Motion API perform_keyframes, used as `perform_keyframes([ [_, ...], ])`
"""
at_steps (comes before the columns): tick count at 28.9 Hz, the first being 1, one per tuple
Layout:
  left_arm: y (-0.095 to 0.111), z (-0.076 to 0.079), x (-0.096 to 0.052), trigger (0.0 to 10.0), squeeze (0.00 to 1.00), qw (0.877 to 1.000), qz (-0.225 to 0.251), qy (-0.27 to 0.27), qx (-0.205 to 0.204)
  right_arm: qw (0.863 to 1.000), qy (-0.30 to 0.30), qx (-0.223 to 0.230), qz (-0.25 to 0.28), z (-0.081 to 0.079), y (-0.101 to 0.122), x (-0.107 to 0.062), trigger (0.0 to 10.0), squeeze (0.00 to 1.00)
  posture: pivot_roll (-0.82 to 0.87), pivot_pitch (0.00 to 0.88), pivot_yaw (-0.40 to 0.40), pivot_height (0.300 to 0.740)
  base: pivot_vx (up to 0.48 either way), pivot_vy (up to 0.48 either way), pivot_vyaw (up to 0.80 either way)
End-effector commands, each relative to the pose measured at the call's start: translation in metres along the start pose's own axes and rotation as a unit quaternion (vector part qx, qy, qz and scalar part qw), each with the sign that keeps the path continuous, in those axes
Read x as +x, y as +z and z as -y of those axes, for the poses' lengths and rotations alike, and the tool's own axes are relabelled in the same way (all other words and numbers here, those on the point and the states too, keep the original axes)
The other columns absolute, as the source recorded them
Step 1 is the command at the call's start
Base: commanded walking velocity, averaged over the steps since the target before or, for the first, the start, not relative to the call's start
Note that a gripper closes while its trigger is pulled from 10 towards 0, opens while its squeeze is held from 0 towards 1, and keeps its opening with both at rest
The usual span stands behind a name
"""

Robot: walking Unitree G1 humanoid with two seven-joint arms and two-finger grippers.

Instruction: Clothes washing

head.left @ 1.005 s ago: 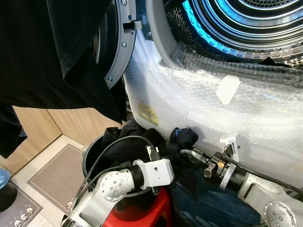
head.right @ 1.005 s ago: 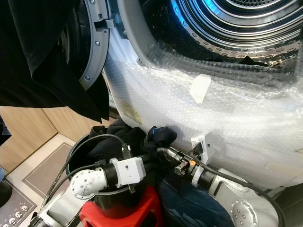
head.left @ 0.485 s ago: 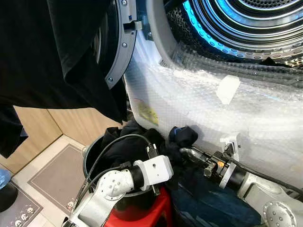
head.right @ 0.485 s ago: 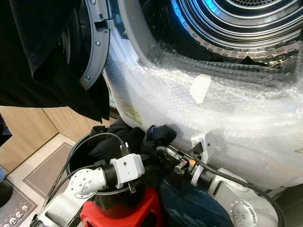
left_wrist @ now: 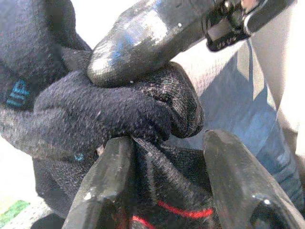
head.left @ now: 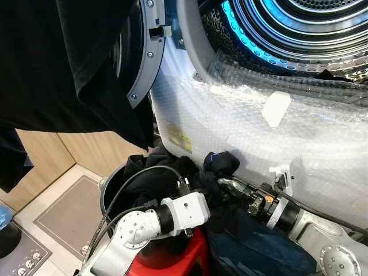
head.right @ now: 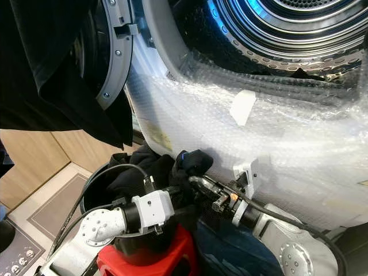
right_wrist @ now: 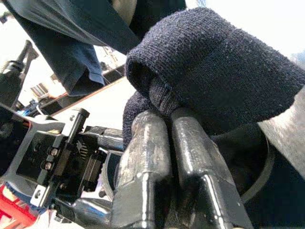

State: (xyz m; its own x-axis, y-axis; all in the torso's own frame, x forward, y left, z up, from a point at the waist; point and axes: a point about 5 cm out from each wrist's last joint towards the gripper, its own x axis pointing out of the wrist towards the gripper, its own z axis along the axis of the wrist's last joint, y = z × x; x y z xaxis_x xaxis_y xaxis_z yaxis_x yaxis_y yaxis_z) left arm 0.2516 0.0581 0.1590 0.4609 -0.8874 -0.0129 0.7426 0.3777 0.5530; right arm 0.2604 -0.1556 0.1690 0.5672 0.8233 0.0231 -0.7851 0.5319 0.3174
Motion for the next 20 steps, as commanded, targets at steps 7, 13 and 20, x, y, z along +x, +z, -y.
perform_keyframes([
  [7,0.01,0.003,-0.012,10.0,1.0,0.999,0.013,-0.03,-0.023,0.998,0.056,-0.021,0.028,-0.005,0.011,-0.007,0.0,0.0,-0.05,0.081,0.07,0.74,0.0,0.0,0.0],
  [13,0.008,0.013,-0.026,10.0,1.0,0.992,-0.004,-0.084,-0.096,0.994,0.098,-0.026,0.028,-0.009,0.015,-0.015,0.0,0.0,-0.05,0.081,0.07,0.74,0.0,0.0,0.0],
  [20,0.001,0.024,-0.046,10.0,1.0,0.971,-0.049,-0.149,-0.179,0.989,0.139,-0.04,0.025,-0.012,0.025,-0.024,0.0,0.0,-0.05,0.077,0.073,0.74,0.0,0.0,0.0],
])
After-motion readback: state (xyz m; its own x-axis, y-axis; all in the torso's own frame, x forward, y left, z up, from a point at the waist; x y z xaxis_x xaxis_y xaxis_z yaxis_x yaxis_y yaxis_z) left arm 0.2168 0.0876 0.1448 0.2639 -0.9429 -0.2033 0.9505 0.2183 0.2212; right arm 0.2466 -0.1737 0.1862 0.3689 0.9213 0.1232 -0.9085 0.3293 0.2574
